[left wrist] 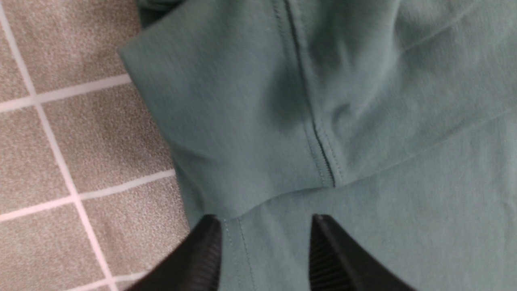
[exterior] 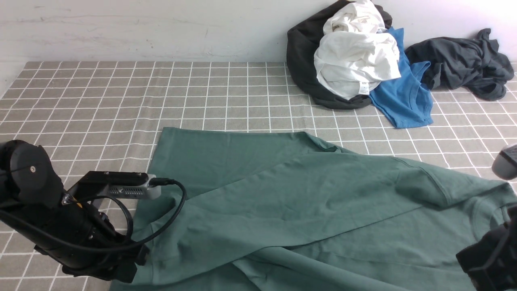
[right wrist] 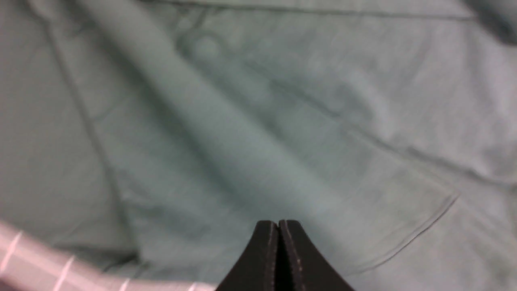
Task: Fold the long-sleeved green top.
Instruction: Use the left arm to drag and drop the cuff onto the cuff closest to the left arm, then use both arms simultaneously to clamp the lower edge of the clothing fabric
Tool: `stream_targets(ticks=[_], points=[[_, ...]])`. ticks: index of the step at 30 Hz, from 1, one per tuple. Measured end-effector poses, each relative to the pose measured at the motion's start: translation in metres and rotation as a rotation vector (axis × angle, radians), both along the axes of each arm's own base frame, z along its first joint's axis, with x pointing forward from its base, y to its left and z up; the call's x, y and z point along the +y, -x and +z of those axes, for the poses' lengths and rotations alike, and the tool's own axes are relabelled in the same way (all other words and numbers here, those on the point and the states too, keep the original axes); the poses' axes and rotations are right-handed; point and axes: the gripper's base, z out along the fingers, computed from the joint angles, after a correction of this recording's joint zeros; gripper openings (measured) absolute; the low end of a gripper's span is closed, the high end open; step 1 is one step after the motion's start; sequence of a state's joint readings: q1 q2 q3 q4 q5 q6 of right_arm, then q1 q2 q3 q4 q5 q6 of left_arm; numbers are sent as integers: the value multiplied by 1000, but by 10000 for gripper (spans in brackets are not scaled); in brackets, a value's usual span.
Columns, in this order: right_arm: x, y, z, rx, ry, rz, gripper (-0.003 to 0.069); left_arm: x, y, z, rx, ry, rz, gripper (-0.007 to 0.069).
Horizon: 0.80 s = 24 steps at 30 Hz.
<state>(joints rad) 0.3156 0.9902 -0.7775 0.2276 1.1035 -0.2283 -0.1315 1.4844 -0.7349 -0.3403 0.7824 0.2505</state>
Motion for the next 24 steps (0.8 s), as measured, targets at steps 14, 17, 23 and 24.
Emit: stream_targets(ticks=[14, 17, 23, 24], points=[[7, 37, 17, 26, -98, 149, -14, -72, 102, 5, 44, -136, -897, 444], [6, 41, 20, 3, -92, 164, -14, -72, 123, -13, 56, -238, -1087, 444], [4, 43, 22, -13, -76, 167, -14, -71, 139, -37, 5, -304, -1227, 444], [4, 43, 22, -13, -76, 167, -14, -70, 139, -39, -1, -313, -1236, 444]])
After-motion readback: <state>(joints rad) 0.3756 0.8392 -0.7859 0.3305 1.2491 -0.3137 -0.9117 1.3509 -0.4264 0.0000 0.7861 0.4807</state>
